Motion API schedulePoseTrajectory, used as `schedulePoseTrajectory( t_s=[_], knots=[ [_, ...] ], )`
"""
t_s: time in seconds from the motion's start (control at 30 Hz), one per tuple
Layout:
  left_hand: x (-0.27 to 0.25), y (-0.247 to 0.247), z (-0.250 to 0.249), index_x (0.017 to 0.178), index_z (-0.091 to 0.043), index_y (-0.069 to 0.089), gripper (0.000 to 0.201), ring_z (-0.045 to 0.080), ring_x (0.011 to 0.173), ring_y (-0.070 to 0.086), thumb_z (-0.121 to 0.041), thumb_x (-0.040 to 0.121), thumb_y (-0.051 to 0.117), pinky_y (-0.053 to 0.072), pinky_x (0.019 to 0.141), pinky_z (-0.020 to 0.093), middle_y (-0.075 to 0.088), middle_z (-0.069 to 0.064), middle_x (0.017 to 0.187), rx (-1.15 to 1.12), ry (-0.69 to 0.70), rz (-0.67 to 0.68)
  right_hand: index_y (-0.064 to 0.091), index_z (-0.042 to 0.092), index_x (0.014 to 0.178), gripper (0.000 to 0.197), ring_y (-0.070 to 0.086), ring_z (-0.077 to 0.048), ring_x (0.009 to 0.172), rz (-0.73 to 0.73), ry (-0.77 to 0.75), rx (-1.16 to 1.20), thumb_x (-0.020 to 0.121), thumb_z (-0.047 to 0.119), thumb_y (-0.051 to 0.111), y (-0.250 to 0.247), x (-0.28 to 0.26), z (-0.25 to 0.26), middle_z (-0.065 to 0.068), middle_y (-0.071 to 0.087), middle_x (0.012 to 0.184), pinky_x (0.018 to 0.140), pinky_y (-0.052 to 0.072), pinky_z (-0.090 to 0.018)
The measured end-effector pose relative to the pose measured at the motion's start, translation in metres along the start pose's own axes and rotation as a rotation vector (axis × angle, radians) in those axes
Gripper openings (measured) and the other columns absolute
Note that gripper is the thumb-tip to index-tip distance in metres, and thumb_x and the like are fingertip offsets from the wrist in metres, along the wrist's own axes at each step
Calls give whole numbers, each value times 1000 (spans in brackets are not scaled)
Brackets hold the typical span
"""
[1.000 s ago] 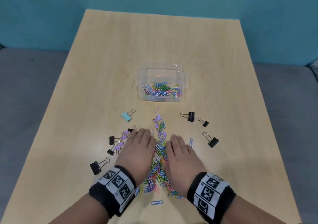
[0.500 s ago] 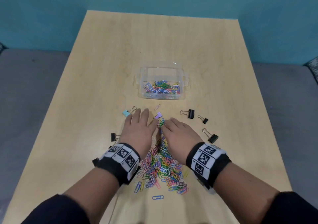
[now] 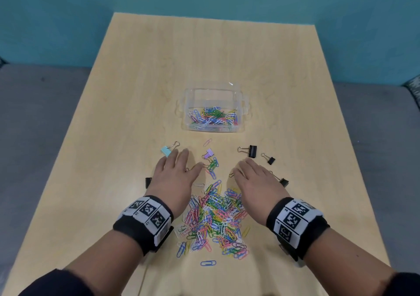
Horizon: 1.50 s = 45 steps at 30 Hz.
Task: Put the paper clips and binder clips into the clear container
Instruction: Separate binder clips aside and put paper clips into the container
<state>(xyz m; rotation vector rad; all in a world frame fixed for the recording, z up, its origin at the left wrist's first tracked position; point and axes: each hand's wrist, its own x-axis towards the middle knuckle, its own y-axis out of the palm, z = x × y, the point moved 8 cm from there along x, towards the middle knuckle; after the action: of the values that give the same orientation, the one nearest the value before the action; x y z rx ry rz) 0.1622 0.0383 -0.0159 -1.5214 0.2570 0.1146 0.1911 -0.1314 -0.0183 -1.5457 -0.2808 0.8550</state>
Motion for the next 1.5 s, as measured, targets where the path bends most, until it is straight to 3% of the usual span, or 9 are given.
schedulePoseTrajectory(
  t_s=[0.23,0.4,0.5,0.63,0.8,1.0,1.13,1.33,1.5],
  knots=[
    [5,-10,14,122,-22,57,49,41,128,39,-11,74,61,36,101,52,47,17,137,-65,-72,-96,49,-2,128,64,40,-40,131,-60,25,44,68,13,62,-6,-1,16,-22,50,134,103,40,-50],
    [26,-7,-2,145,-41,17,75,36,141,10,-13,83,47,13,114,50,10,11,156,-23,28,-28,39,-2,138,70,30,-38,138,-88,-97,85,74,17,59,-12,17,48,-21,39,145,110,31,-49],
    [34,-5,1,145,-40,18,68,34,143,2,-18,86,44,8,115,49,2,10,157,19,5,21,22,-2,146,74,15,-34,144,-26,-156,73,81,16,53,-10,28,59,-21,21,154,116,19,-45],
    [28,-2,9,142,-34,28,63,35,142,10,-22,85,49,12,114,48,13,11,156,-3,-38,13,16,-3,147,72,9,-34,145,4,-185,39,84,14,48,-7,30,61,-22,15,155,116,17,-44],
    [30,-5,-5,122,-32,58,66,39,120,48,-14,60,71,43,93,48,51,15,134,-32,90,-12,29,-3,144,67,21,-38,141,6,-191,44,82,15,51,-3,26,63,-24,24,152,112,26,-47],
    [24,-2,-4,114,-27,62,55,40,119,48,-15,61,70,44,92,49,53,16,132,-26,78,-15,47,-2,131,64,42,-37,127,-18,-202,71,72,18,61,-4,22,59,-19,48,135,99,44,-46],
    [30,-9,-10,128,-27,53,67,39,123,45,-12,64,64,41,96,48,47,15,139,-57,98,-44,44,-1,133,63,40,-37,128,-64,-162,82,74,17,58,-12,32,51,-19,46,136,101,41,-48],
    [40,-11,-9,138,-21,42,55,35,140,22,-18,84,50,21,111,47,26,11,153,-5,77,12,41,-1,134,64,30,-37,137,-34,-92,94,76,18,58,-6,43,33,-20,35,145,107,35,-48],
    [62,-18,-22,148,-12,14,61,24,144,15,-18,91,35,10,117,43,21,7,156,-13,131,50,41,5,131,53,33,-36,132,-46,-86,115,81,21,50,-8,34,33,-19,38,141,103,38,-49]
  ],
)
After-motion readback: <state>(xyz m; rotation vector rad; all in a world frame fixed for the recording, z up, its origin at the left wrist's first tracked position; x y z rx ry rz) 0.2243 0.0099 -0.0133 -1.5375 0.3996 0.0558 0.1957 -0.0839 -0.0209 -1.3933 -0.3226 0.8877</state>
